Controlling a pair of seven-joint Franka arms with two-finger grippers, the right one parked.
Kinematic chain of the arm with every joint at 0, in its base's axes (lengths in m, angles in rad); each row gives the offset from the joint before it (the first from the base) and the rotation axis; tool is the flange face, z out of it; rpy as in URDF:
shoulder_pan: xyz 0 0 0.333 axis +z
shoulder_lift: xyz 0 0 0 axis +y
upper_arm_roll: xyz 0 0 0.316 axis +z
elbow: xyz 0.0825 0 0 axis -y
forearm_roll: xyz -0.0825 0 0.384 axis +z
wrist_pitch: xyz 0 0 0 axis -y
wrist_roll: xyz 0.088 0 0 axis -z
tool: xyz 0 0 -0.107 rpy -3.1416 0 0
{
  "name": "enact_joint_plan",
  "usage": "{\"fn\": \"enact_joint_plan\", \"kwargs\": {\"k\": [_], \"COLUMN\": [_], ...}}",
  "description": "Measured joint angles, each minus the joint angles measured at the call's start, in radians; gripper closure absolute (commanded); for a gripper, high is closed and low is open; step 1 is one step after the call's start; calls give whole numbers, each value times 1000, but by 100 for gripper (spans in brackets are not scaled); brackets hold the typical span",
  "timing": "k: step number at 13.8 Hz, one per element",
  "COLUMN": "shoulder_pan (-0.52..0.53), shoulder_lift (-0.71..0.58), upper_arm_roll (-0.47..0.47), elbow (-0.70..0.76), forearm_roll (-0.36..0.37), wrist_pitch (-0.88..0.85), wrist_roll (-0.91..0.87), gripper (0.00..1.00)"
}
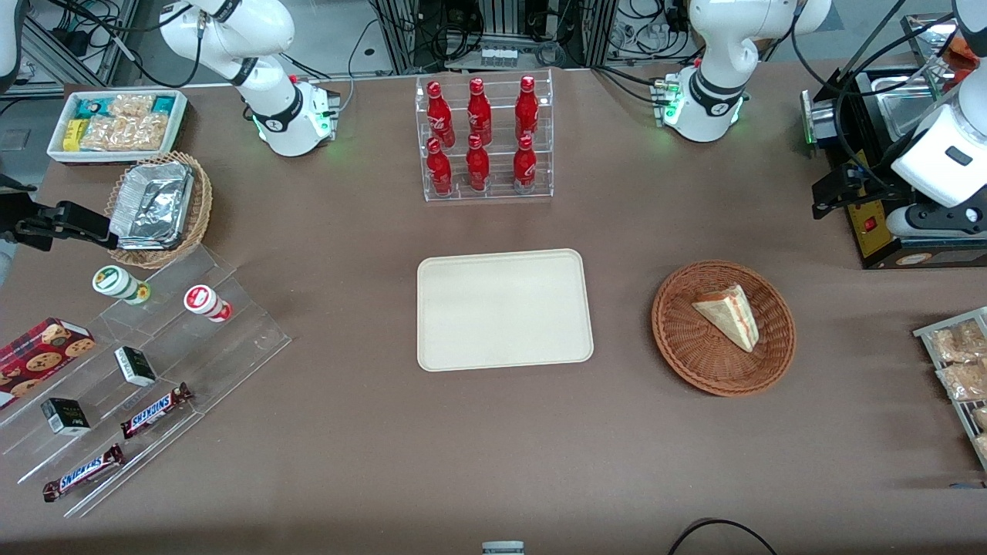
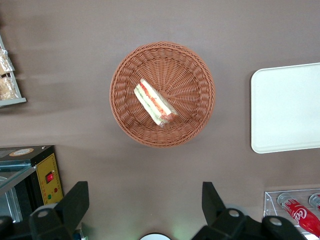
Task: Place sandwich from basket to tray
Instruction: 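Move the left gripper over the sandwich in the wicker basket, then lower the left gripper and close it on the wrapped sandwich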
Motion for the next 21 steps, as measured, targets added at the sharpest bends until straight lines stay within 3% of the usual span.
{"fn": "enact_joint_plan", "kwargs": {"k": [6, 11, 21], "shoulder_pan": [0, 0, -5], "shoulder_lift": [64, 198, 185], "upper_arm_roll": [0, 0, -4], "elbow": [-17, -81, -585], "forearm_roll": [0, 1, 2], "wrist_pitch": [51, 243, 881], "wrist_roll": [-8, -94, -554], "gripper": [0, 0, 0]}}
